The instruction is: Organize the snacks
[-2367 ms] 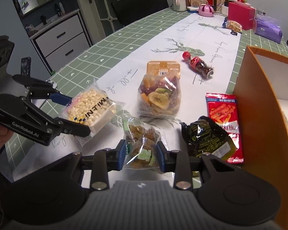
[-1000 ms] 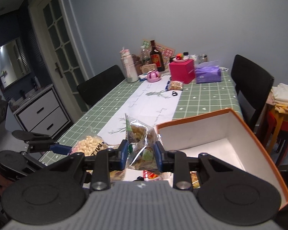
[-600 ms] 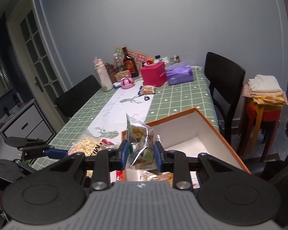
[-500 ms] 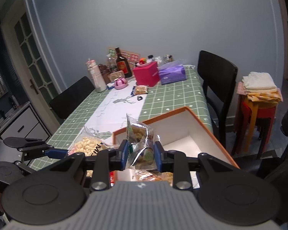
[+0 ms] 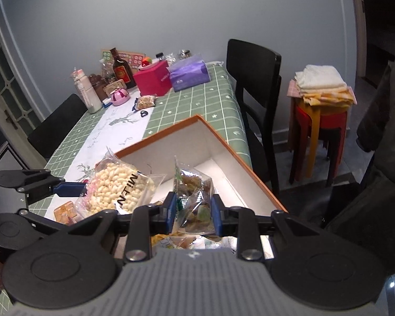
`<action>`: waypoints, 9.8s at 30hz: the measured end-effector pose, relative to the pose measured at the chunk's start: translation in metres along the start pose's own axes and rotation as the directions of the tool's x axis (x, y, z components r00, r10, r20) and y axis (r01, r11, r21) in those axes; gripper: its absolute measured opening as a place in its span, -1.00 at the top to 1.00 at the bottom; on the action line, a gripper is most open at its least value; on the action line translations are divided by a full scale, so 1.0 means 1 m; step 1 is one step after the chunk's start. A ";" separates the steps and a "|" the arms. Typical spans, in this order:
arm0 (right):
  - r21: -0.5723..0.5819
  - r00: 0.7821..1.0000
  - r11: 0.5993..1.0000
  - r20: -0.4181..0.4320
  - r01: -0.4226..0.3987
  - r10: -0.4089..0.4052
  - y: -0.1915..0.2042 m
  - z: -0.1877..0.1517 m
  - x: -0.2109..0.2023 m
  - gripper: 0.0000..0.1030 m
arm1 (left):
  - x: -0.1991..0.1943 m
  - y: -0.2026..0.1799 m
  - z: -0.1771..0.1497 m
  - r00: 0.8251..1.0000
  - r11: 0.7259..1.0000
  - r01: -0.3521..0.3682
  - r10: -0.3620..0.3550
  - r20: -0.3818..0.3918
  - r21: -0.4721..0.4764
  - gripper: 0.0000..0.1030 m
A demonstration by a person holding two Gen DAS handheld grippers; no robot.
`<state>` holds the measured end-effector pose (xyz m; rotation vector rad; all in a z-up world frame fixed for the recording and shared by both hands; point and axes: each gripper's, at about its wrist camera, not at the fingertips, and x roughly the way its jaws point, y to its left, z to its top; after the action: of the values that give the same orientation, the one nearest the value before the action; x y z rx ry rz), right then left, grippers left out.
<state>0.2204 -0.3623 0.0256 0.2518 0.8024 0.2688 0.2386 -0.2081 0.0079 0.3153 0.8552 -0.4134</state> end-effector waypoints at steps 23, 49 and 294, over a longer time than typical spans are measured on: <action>0.127 0.993 0.988 -0.082 0.093 -0.083 0.002 0.000 0.065 0.36 | 0.062 0.010 -0.002 0.988 0.997 -0.038 0.046 -0.148 0.061 -0.67; 0.142 0.998 0.988 -0.043 0.059 -0.054 0.001 0.000 0.057 0.29 | 0.039 0.021 0.002 0.997 0.999 -0.026 0.027 -0.076 0.025 -0.84; 0.192 0.999 0.981 -0.028 0.035 -0.031 0.018 0.025 0.106 0.27 | 0.067 0.017 0.018 0.977 0.925 -0.118 0.173 -0.122 0.362 -0.26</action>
<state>0.3068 -0.3134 -0.0227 0.4170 0.8575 0.1633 0.2981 -0.2157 -0.0312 0.7479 0.8982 -0.4068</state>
